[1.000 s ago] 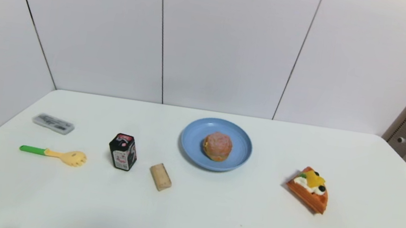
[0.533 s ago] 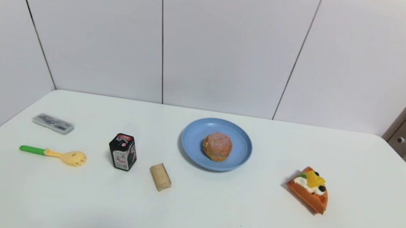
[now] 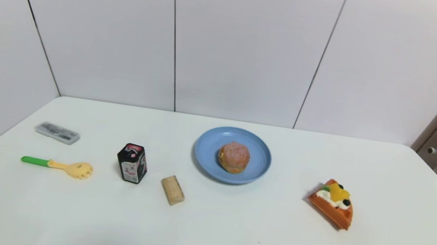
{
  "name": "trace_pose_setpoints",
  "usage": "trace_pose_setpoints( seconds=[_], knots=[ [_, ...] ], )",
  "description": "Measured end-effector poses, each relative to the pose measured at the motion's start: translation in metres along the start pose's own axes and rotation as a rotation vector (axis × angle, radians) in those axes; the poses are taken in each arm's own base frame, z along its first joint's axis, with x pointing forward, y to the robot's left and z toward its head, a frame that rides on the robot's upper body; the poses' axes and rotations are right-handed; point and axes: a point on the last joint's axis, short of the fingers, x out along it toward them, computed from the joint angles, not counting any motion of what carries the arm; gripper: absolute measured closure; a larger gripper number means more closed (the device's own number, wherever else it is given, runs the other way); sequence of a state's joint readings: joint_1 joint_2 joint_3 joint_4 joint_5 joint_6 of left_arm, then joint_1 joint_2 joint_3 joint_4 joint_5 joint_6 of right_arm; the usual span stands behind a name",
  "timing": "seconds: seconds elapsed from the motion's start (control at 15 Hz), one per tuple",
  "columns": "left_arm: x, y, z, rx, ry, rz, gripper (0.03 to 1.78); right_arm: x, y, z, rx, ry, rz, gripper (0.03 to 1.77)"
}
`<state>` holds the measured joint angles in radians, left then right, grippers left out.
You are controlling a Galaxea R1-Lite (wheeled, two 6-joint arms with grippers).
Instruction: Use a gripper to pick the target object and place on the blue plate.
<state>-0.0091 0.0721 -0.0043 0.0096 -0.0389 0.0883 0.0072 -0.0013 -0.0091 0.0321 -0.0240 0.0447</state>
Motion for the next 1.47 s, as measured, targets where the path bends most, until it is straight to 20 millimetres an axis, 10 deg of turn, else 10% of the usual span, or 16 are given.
trace_pose_setpoints(
  seconds=[1.47],
  knots=[
    [-0.0053,0.0003,-0.0023,-0.075,-0.073,0.045,0.12,0.0000,0.0000,0.0000,0.000,0.000,0.000,0.10]
  ],
)
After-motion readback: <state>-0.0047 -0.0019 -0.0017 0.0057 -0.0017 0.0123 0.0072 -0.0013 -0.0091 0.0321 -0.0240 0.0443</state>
